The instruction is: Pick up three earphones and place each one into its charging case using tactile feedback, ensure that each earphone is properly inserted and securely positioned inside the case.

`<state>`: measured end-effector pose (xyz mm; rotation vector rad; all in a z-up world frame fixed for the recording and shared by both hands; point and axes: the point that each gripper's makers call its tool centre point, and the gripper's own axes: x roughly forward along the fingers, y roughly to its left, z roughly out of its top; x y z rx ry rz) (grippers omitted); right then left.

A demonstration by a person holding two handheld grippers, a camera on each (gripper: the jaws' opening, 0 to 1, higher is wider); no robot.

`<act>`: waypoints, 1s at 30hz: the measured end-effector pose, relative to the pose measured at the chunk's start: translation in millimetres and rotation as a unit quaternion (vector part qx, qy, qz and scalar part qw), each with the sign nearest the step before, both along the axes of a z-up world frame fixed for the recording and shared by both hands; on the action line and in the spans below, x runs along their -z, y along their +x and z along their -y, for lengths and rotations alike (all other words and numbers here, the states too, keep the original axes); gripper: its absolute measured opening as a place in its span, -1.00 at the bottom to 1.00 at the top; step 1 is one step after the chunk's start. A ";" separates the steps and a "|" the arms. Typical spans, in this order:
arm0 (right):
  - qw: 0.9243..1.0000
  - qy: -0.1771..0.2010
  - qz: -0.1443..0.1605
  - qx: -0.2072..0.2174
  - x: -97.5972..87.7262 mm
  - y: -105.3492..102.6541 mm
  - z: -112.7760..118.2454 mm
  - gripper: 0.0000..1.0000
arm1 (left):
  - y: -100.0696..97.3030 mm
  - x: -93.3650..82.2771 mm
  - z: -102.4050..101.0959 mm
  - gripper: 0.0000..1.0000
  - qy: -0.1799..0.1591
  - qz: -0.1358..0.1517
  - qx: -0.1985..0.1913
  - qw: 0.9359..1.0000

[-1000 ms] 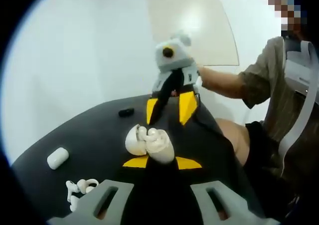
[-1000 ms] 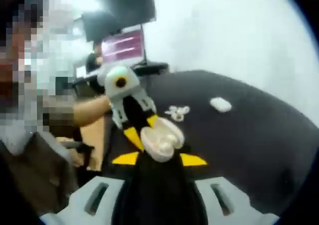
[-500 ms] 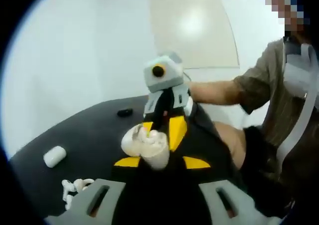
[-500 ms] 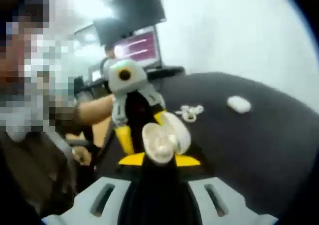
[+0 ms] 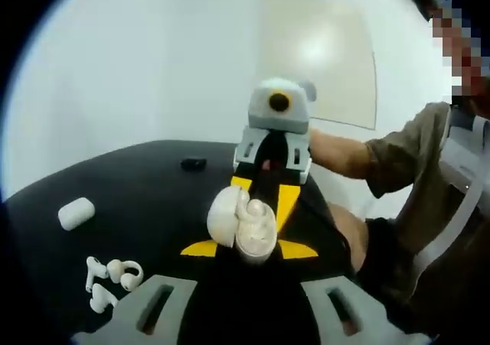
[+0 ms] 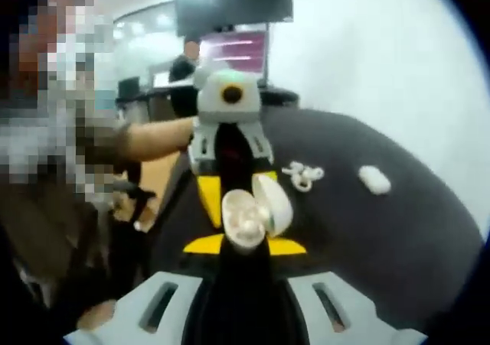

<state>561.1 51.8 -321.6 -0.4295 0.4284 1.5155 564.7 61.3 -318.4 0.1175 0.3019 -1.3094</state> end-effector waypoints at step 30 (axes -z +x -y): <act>0.965 -0.151 0.150 0.153 -24.7 5.9 -12.7 -0.81 | -1.3 2.4 -2.7 -0.65 0.020 0.054 -0.003 0.998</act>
